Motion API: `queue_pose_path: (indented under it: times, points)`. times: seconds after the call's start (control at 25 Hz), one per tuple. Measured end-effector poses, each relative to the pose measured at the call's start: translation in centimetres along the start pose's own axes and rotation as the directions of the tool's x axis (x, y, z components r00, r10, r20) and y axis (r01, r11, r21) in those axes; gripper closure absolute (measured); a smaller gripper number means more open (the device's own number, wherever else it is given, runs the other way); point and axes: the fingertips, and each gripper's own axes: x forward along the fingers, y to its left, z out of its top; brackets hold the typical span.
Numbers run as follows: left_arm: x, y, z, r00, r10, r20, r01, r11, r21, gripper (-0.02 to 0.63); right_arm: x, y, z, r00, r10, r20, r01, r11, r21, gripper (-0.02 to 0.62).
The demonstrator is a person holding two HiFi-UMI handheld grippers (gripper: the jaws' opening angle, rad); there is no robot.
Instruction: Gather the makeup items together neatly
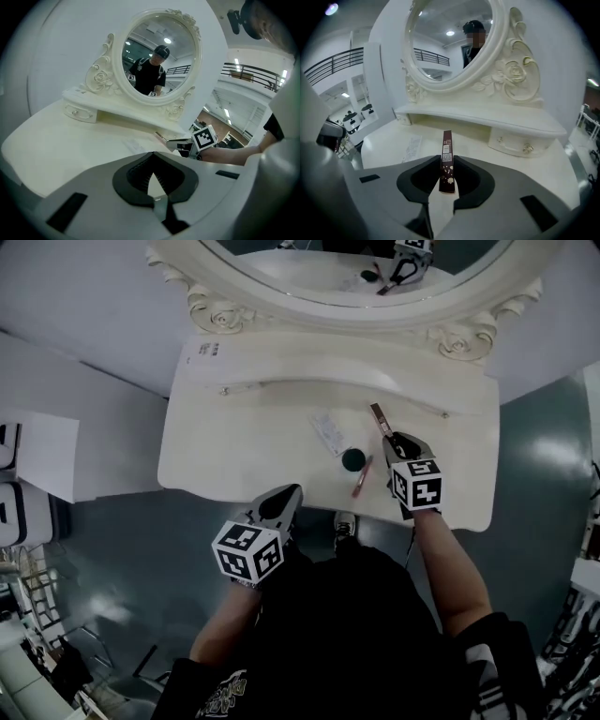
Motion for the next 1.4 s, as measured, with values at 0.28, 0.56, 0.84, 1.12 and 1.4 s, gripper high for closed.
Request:
queue_pose_path:
  times: [0.28, 0.56, 0.84, 1.12, 1.4]
  points:
    - [1.4, -1.0, 1.3, 0.989, -0.122, -0.080, 0.129, 0.988, 0.088, 0.598, -4.7, -3.9, -5.3, 0.981, -0.194, -0.027, 0.196, 0.965, 0.173, 0.497]
    - [1.6, -1.0, 0.7, 0.977, -0.157, -0.142, 0.174, 0.978, 0.113, 0.598, -6.1, -6.2, -8.5, 0.948, -0.312, -0.061, 0.317, 0.906, 0.282, 0.497]
    - [1.1, -0.5, 0.3, 0.971, -0.167, -0.171, 0.189, 0.974, 0.125, 0.598, -5.5, -6.6, -9.4, 0.917, -0.389, -0.083, 0.394, 0.863, 0.316, 0.497]
    - [0.4, 0.6, 0.4, 0.967, -0.174, -0.186, 0.200, 0.971, 0.130, 0.598, -5.3, -6.5, -9.4, 0.906, -0.413, -0.091, 0.420, 0.854, 0.309, 0.491]
    - [-0.3, 1.3, 1.0, 0.960, -0.206, -0.191, 0.235, 0.962, 0.142, 0.598, -7.4, -4.4, -7.2, 0.890, -0.455, -0.034, 0.443, 0.844, 0.302, 0.448]
